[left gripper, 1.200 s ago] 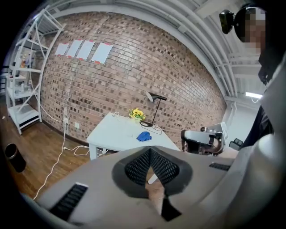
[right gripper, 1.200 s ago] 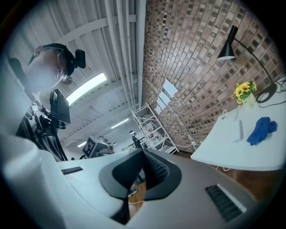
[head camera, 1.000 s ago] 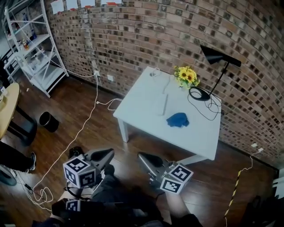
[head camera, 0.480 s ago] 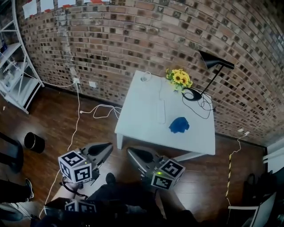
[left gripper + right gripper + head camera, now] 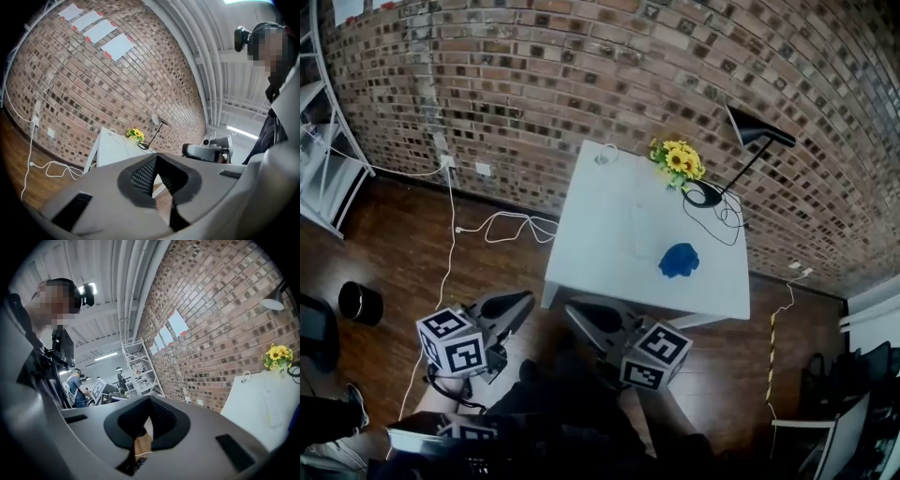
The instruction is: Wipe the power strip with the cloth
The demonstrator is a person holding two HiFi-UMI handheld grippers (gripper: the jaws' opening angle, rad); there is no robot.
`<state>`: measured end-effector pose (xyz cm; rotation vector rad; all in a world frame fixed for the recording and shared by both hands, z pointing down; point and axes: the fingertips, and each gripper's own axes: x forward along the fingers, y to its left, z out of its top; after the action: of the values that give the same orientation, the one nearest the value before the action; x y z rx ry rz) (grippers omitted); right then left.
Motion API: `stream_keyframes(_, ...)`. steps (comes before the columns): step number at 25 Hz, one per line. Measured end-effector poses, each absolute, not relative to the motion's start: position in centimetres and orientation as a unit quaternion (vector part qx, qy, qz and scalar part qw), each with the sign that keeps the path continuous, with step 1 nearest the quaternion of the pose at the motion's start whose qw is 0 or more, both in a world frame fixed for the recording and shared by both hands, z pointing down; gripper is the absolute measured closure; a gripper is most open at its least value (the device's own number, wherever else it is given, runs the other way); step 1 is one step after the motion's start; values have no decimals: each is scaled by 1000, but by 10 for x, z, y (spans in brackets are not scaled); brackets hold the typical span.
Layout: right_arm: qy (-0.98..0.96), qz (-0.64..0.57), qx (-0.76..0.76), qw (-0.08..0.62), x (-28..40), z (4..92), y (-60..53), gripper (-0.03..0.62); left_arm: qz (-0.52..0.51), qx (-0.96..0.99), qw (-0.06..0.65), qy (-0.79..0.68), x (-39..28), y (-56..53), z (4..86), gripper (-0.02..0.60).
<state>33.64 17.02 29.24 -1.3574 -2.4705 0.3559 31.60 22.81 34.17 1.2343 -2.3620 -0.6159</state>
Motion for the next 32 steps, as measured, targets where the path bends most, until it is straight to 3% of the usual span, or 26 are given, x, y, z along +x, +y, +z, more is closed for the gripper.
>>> stream_keyframes(9,-897,189,-383,114,280,299,100,609,-195,446,209,-848,265,212,337,566)
stream_keyframes(20,-919,269,-267,109,180,350,-11,609,-105,482,270,-827,160,129,362,566)
stream_keyframes(32,-954,248,-124,110,158,376,-122,568,-51,531,289,-795,90,53,374,566)
